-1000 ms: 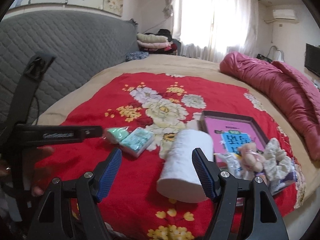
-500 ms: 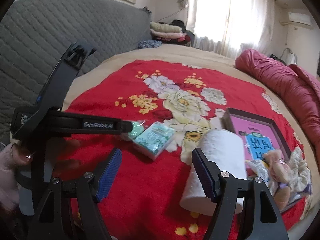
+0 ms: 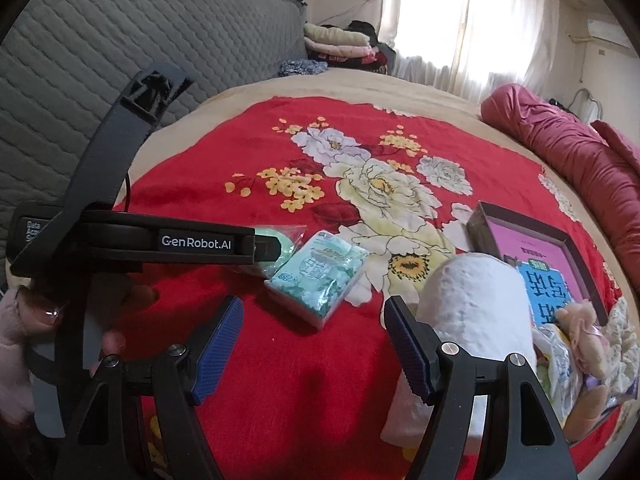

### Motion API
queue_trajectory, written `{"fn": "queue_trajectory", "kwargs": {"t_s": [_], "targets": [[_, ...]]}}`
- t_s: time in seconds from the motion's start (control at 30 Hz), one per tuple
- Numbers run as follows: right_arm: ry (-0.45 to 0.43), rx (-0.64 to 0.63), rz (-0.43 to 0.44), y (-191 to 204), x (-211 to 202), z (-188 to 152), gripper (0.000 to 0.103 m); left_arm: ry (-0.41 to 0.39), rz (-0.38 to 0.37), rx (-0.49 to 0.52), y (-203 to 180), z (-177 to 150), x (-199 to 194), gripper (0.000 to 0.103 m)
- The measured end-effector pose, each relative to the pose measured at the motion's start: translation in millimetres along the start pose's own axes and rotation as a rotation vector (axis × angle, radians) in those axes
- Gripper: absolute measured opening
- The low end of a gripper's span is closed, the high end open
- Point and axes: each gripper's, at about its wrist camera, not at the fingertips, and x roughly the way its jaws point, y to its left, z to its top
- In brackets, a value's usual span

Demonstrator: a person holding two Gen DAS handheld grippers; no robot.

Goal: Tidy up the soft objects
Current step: 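Reach the left tool to the bagged green sponge while the right tool reaches the tissue pack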

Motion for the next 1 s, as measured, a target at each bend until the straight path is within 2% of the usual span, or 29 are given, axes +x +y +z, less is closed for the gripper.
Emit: {"fn": "queue_trajectory", "kwargs": {"t_s": [0.1, 0.2, 0.37, 0.7, 1.0], "targets": [[0.018, -0.005, -0.004, 1.9, 10.4, 2.4, 0.074, 0.0, -0.023, 0.002, 0.0, 2.0, 2.2, 0.046], [0.048, -0.002, -0.009, 3.8, 22.3, 4.4, 0.074, 0.005, -0.056, 0.006, -0.9, 2.8, 4.2, 0.042], [0.075, 0.009, -0.017, 6.5, 40.0, 8.7, 0.074, 0.007, -0.079, 0.003, 2.0, 5.4, 4.4, 0.041], [0.116, 0.059, -0.059, 10.3, 71.3, 14.9, 0.074, -0.055, -0.094, -0.053, 20.3, 12.9, -11.8, 0.041], [0.134, 0.127, -0.099, 3.3, 93.4, 18.5, 0.074, -0.046, -0.073, -0.014, 16.1, 11.9, -12.5, 0.041]]}}
